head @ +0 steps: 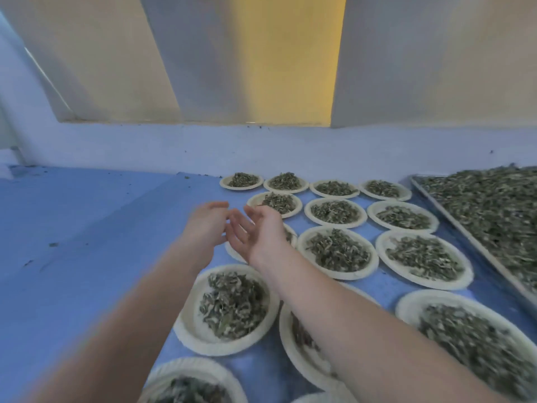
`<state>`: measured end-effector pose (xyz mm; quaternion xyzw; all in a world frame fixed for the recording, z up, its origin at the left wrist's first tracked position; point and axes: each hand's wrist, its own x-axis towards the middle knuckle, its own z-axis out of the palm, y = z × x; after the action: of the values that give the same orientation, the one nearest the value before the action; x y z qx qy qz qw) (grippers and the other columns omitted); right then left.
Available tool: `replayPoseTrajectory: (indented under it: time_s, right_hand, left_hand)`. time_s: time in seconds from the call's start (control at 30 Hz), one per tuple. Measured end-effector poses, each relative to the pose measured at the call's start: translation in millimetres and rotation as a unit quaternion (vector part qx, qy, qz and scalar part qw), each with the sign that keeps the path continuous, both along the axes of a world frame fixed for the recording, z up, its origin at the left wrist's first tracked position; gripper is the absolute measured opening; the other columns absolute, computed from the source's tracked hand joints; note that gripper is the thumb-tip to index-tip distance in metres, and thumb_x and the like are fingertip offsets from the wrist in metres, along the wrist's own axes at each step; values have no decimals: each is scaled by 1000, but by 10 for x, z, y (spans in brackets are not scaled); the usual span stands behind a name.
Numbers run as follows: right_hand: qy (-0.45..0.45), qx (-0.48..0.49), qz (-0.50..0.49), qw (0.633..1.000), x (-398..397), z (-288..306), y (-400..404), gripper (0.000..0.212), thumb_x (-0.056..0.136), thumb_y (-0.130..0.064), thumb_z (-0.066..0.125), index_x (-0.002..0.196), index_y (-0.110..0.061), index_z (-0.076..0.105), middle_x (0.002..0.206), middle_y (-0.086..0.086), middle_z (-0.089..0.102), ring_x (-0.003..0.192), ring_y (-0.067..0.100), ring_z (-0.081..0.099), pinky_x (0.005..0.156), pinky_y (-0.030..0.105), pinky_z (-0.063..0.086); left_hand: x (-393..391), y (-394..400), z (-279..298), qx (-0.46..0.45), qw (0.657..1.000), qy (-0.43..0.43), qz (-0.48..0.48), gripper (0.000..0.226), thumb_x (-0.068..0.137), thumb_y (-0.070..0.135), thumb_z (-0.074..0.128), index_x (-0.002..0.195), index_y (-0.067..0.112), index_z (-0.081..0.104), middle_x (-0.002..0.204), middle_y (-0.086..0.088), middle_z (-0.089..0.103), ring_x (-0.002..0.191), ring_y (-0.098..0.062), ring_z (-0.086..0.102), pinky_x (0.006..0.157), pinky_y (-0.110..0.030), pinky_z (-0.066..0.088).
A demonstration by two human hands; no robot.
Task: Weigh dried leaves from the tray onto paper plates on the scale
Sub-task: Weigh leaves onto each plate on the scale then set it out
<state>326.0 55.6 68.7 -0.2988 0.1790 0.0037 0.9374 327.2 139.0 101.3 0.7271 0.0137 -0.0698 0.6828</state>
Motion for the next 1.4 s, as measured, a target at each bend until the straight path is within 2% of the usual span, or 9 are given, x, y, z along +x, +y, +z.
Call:
replayPoseTrajectory:
  time_s: [0.17,0.4,0.53,0.67,0.8,0.9,1.07,1.2,1.4]
  right_hand:
    - [-2,-87,26,996,-950,-116,-289,19,88,-13,43,71,-13,53,45,-2,53,48,10,46,44,17,42]
    - [-2,-319,21,948,-2366,67,-1019,18,88,-10,48,76,-9,62,50,3,54,42,15,50,48,24,50]
    - [-5,-633,1,774,-3037,371,-1590,18,87,-15,51,84,-3,64,88,18,70,85,32,68,84,46,55]
    - [48,-797,-33,601,-3749,729,-2269,35,98,-17,38,66,-9,49,66,7,56,57,20,55,51,21,47]
    - [118,-817,-77,559,-4446,991,-2912,34,98,-15,37,66,-12,48,74,9,56,73,26,55,61,26,45]
    - [159,-786,-102,589,-4867,997,-3331,34,96,-17,41,86,4,67,84,19,69,80,33,68,70,34,55]
    - [251,-840,-149,458,-5255,739,-3978,26,88,-16,49,66,-5,59,70,13,58,74,30,57,68,33,48]
    - [327,-854,-105,390,-5353,544,-4356,21,88,-24,55,72,-11,52,82,6,55,91,28,56,73,31,44]
    - [334,-858,-122,371,-5333,532,-4574,15,89,-7,57,74,-10,57,67,7,52,71,25,53,55,27,41]
  left_hand:
    - [-1195,-294,-140,33,998,-52,-21,19,92,-2,50,82,13,57,61,-3,58,55,-10,50,54,-18,42]
    - [-2450,-989,-183,14,998,-62,-26,21,91,0,45,99,7,63,74,-10,61,59,-18,54,64,-30,48]
    - [-2921,-1585,-110,32,991,-107,-73,26,88,-3,39,89,11,62,91,-18,66,85,-32,65,75,-39,56]
    - [-3352,-2297,103,65,964,-164,-197,26,85,-2,40,89,6,64,90,-22,67,83,-34,65,78,-46,53]
    - [-3783,-3078,298,72,937,-206,-271,26,84,1,46,65,15,57,84,-20,67,80,-32,62,78,-42,52]
    - [-4122,-3585,305,124,911,-234,-317,21,80,4,47,63,14,55,58,-7,53,55,-23,44,52,-28,32]
    - [-4373,-4149,99,251,883,-241,-316,39,87,12,49,124,0,43,111,-16,56,94,-28,58,62,-29,39]
    - [-4272,-4293,19,306,873,-245,-290,17,86,0,42,71,8,41,75,-5,45,58,-14,39,43,-25,26]
    - [-4154,-4313,115,357,840,-274,-303,28,79,-8,36,61,12,30,63,-2,32,51,-14,28,32,-19,17]
